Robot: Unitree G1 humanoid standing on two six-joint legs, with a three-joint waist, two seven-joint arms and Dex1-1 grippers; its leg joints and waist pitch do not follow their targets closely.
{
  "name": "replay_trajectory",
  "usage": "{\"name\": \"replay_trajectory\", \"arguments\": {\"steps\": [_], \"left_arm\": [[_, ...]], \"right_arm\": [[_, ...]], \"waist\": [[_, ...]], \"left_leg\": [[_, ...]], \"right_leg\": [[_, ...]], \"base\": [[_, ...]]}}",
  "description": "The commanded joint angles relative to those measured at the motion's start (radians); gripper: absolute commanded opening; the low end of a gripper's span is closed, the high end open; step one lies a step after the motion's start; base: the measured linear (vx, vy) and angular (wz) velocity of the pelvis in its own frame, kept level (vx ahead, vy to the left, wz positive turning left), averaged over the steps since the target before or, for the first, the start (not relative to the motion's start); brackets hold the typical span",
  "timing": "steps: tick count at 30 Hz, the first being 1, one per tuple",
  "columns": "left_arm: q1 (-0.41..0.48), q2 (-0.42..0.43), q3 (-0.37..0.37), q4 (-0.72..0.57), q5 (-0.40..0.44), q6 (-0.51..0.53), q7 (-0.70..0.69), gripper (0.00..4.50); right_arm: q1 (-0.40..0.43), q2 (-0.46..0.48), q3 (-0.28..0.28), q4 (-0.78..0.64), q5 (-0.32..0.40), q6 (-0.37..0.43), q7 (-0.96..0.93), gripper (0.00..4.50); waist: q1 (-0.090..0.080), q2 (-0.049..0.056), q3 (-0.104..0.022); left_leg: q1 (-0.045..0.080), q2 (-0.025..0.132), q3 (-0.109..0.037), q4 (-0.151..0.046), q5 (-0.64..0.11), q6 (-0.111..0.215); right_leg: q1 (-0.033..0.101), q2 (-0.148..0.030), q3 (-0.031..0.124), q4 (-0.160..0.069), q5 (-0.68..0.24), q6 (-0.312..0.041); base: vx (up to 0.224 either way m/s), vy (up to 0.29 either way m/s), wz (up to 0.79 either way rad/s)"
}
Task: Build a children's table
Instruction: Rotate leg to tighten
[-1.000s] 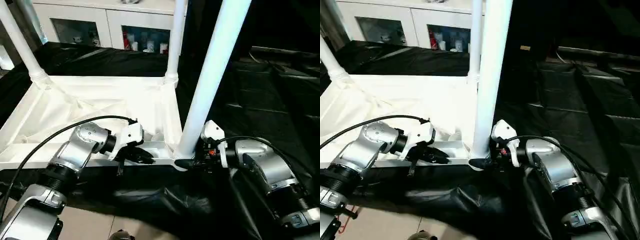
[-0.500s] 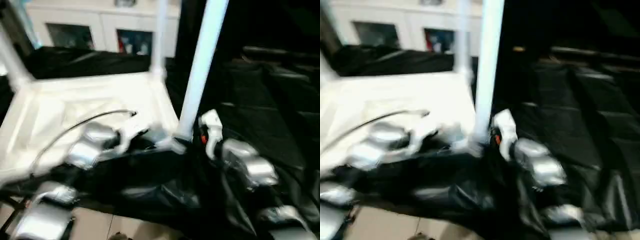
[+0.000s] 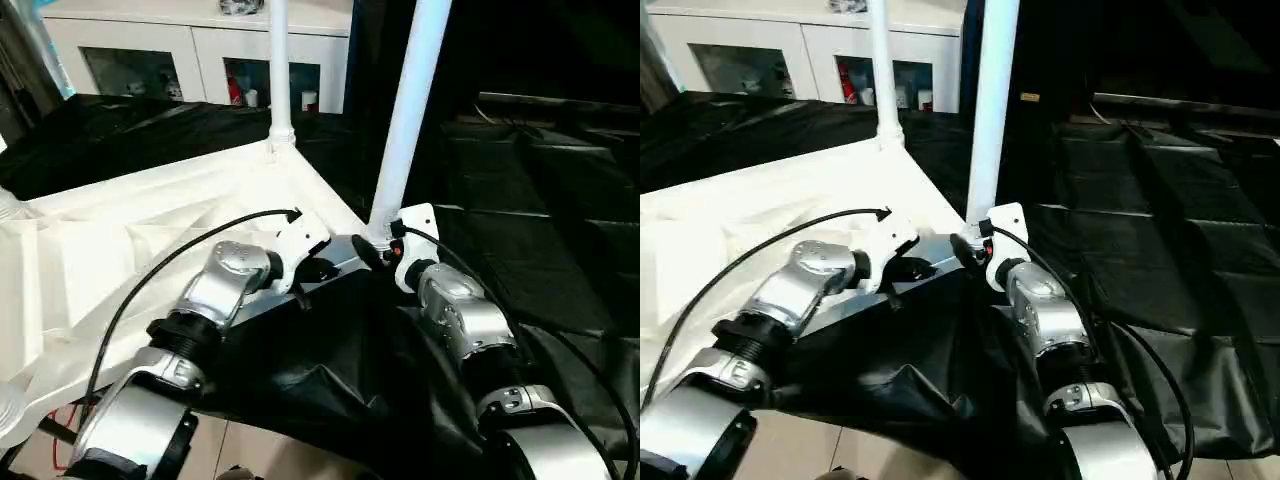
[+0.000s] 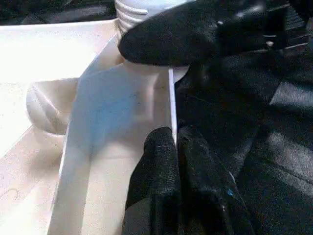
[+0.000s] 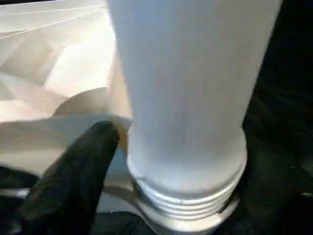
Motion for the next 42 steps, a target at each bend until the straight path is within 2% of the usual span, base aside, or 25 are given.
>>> {"name": "replay_trajectory", "arguments": {"steps": [1,5,9,13,15,18,20,24,25,26,28,29,30,34,35,36,40,41,42], "left_arm": [[-0.001,-0.010,-0.041,-0.057,-0.030,-0.059,-0.073,0.00],[0.013,0.026,-0.047,-0.072,-0.037,-0.074,-0.137,0.00],[0.029,0.065,-0.050,-0.093,-0.057,-0.106,-0.229,0.00],[0.052,0.109,-0.058,-0.134,-0.086,-0.122,-0.334,0.00],[0.054,0.116,-0.061,-0.137,-0.088,-0.125,-0.344,0.00],[0.062,0.138,-0.065,-0.144,-0.089,-0.143,-0.376,0.00],[0.074,0.157,-0.069,-0.156,-0.093,-0.159,-0.414,0.00],[0.097,0.180,-0.074,-0.191,-0.108,-0.149,-0.456,0.00],[0.101,0.184,-0.075,-0.199,-0.110,-0.145,-0.462,0.00],[0.101,0.184,-0.075,-0.199,-0.110,-0.145,-0.463,0.00],[0.107,0.190,-0.079,-0.204,-0.111,-0.146,-0.471,0.00],[0.110,0.193,-0.080,-0.205,-0.109,-0.148,-0.471,0.00],[0.112,0.194,-0.082,-0.204,-0.106,-0.150,-0.468,0.00],[0.112,0.194,-0.082,-0.200,-0.102,-0.151,-0.462,0.00],[0.114,0.194,-0.081,-0.202,-0.102,-0.150,-0.462,0.00],[0.114,0.194,-0.081,-0.202,-0.101,-0.150,-0.461,0.00],[0.100,0.171,-0.064,-0.176,-0.093,-0.119,-0.387,0.00],[0.090,0.157,-0.054,-0.162,-0.091,-0.109,-0.352,0.00],[0.079,0.139,-0.044,-0.143,-0.085,-0.113,-0.310,0.00]], "right_arm": [[0.010,0.012,0.102,-0.031,0.005,0.000,0.133,4.33],[0.028,-0.058,0.129,-0.078,0.002,0.006,0.234,4.47],[0.062,-0.153,0.159,-0.158,0.004,0.003,0.377,4.47],[0.102,-0.247,0.170,-0.258,0.046,0.023,0.549,4.47],[0.106,-0.264,0.176,-0.269,0.052,0.026,0.577,4.47],[0.113,-0.309,0.187,-0.286,0.065,0.029,0.646,4.47],[0.118,-0.334,0.191,-0.297,0.074,0.021,0.686,4.47],[0.127,-0.337,0.189,-0.324,0.090,0.044,0.717,4.47],[0.128,-0.337,0.191,-0.328,0.091,0.048,0.720,4.47],[0.128,-0.337,0.191,-0.328,0.091,0.049,0.721,4.19],[0.128,-0.336,0.197,-0.321,0.087,0.051,0.723,4.11],[0.127,-0.335,0.202,-0.315,0.083,0.049,0.724,4.06],[0.127,-0.335,0.208,-0.311,0.080,0.047,0.725,3.76],[0.129,-0.335,0.210,-0.312,0.085,0.050,0.729,3.58],[0.131,-0.334,0.209,-0.314,0.085,0.052,0.730,3.32],[0.132,-0.333,0.209,-0.314,0.085,0.054,0.730,3.32],[0.151,-0.293,0.186,-0.299,0.101,0.085,0.675,3.05],[0.152,-0.275,0.173,-0.289,0.105,0.092,0.640,2.82],[0.149,-0.252,0.154,-0.278,0.112,0.115,0.594,2.82]], "waist": [[0.006,0.005,-0.075],[0.009,0.006,-0.078],[0.016,0.006,-0.079],[0.035,0.005,-0.080],[0.037,0.006,-0.078],[0.044,0.008,-0.076],[0.046,0.006,-0.076],[0.050,0.006,-0.077],[0.049,0.006,-0.076],[0.050,0.007,-0.077],[0.049,0.007,-0.076],[0.050,0.000,-0.076],[0.050,0.002,-0.076],[0.049,0.002,-0.076],[0.049,0.002,-0.076],[0.049,0.003,-0.077],[0.048,0.002,-0.077],[0.048,-0.001,-0.077],[0.048,0.001,-0.076]], "left_leg": [[-0.004,0.040,-0.016,-0.073,-0.190,0.049],[-0.003,0.042,-0.012,-0.071,-0.156,0.062],[0.001,0.044,-0.010,-0.069,-0.150,0.068],[0.001,0.048,-0.009,-0.069,-0.142,0.083],[0.001,0.049,-0.008,-0.069,-0.148,0.086],[0.007,0.047,-0.007,-0.069,-0.176,0.071],[0.004,0.049,-0.008,-0.070,-0.176,0.067],[0.004,0.048,-0.009,-0.070,-0.172,0.062],[0.000,0.050,-0.010,-0.071,-0.169,0.061],[0.004,0.049,-0.009,-0.071,-0.170,0.059],[0.005,0.048,-0.009,-0.071,-0.175,0.055],[0.003,0.047,-0.009,-0.071,-0.171,0.055],[0.002,0.046,-0.009,-0.071,-0.166,0.055],[0.002,0.046,-0.009,-0.070,-0.160,0.056],[0.002,0.046,-0.009,-0.070,-0.161,0.056],[0.002,0.046,-0.009,-0.070,-0.163,0.055],[0.001,0.047,-0.009,-0.070,-0.156,0.055],[0.002,0.046,-0.009,-0.070,-0.161,0.053],[0.005,0.046,-0.009,-0.071,-0.164,0.051]], "right_leg": [[0.062,-0.081,0.062,-0.082,-0.333,-0.144],[0.062,-0.081,0.066,-0.072,-0.267,-0.176],[0.062,-0.078,0.068,-0.067,-0.229,-0.192],[0.065,-0.078,0.068,-0.060,-0.194,-0.200],[0.062,-0.079,0.068,-0.061,-0.200,-0.201],[0.059,-0.079,0.067,-0.070,-0.267,-0.186],[0.060,-0.080,0.067,-0.072,-0.281,-0.178],[0.060,-0.080,0.066,-0.072,-0.294,-0.170],[0.061,-0.079,0.066,-0.070,-0.289,-0.170],[0.059,-0.079,0.066,-0.072,-0.294,-0.169],[0.058,-0.078,0.066,-0.073,-0.301,-0.169],[0.059,-0.080,0.066,-0.071,-0.305,-0.167],[0.060,-0.080,0.065,-0.073,-0.310,-0.162],[0.059,-0.079,0.066,-0.073,-0.312,-0.156],[0.059,-0.079,0.065,-0.073,-0.310,-0.157],[0.059,-0.079,0.065,-0.073,-0.310,-0.158],[0.059,-0.079,0.066,-0.071,-0.299,-0.162],[0.059,-0.079,0.065,-0.074,-0.312,-0.158],[0.057,-0.080,0.065,-0.076,-0.322,-0.157]], "base": [[0.000,0.000,0.00],[0.000,0.000,0.00],[0.000,0.000,0.00],[0.000,0.000,0.00],[0.000,0.000,0.00],[0.000,0.000,0.00],[0.000,0.000,0.00],[0.000,0.000,0.00],[0.000,0.000,0.00],[0.000,0.000,0.00],[0.000,0.000,0.00],[0.000,0.000,0.00],[0.000,0.000,0.00],[0.000,0.000,0.00],[0.000,0.000,0.00],[0.000,0.000,0.00],[0.000,0.000,0.00],[0.000,0.000,0.00],[0.000,0.000,0.00]]}}
